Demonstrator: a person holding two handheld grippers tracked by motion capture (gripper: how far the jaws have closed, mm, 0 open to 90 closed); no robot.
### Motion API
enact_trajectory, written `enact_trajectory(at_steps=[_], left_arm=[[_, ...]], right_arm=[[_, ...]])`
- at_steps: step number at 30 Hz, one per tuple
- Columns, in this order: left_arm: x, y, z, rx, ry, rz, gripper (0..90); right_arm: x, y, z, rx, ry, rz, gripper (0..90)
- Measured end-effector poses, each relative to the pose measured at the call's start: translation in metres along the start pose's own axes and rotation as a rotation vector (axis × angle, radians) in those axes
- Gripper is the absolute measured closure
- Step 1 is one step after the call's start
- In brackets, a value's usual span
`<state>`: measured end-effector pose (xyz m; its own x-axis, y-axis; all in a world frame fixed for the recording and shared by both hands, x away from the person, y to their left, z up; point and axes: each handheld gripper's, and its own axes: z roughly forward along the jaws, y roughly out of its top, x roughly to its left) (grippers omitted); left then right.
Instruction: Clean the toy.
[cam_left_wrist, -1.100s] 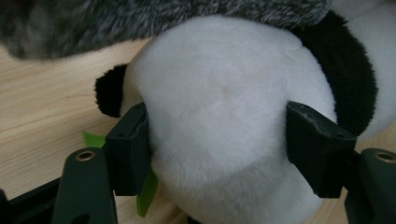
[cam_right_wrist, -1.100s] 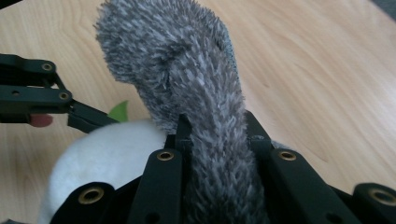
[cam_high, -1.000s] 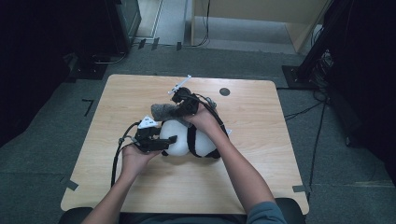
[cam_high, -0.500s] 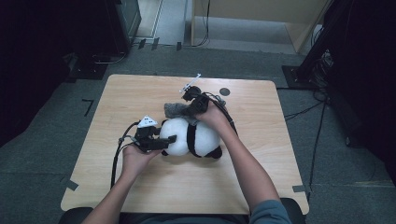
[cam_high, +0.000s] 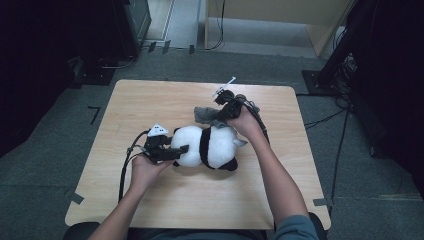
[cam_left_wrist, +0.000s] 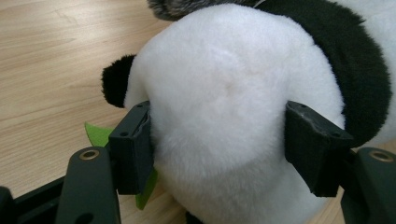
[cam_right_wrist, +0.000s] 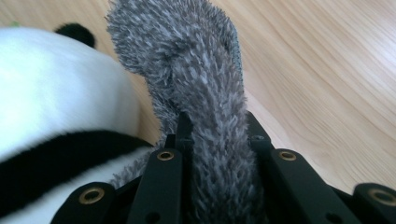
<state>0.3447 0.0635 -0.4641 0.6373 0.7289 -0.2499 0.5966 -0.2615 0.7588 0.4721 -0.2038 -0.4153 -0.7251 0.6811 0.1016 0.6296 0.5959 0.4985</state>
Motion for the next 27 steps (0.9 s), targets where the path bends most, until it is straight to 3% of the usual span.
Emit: enact_trajectory(at_steps=[5,11,14,19,21,27], left_arm=[[0.0,0.0,0.0,0.003,0.002,0.006,31.0],[0.001,-0.001,0.0,0.0,-0.001,0.004,31.0],[0.001,-0.001,0.0,-0.008,-0.006,0.003,30.8],[0.0,-0.001,0.0,-0.008,-0.004,0.001,30.7],[0.0,-0.001,0.0,-0.008,-0.003,0.001,30.7],[0.0,-0.001,0.0,-0.008,-0.002,0.003,30.9]], right_arm=[[-0.015,-0.014,-0.005,0.024,-0.011,0.029,75.1],[-0.025,-0.029,-0.012,0.008,-0.032,0.043,75.1],[-0.026,-0.031,-0.02,-0.027,-0.026,0.055,75.1],[-0.015,-0.016,-0.034,-0.081,-0.037,0.02,74.6],[-0.007,-0.008,-0.035,-0.109,-0.038,-0.018,74.3],[0.022,0.022,-0.021,-0.115,0.003,-0.109,74.5]])
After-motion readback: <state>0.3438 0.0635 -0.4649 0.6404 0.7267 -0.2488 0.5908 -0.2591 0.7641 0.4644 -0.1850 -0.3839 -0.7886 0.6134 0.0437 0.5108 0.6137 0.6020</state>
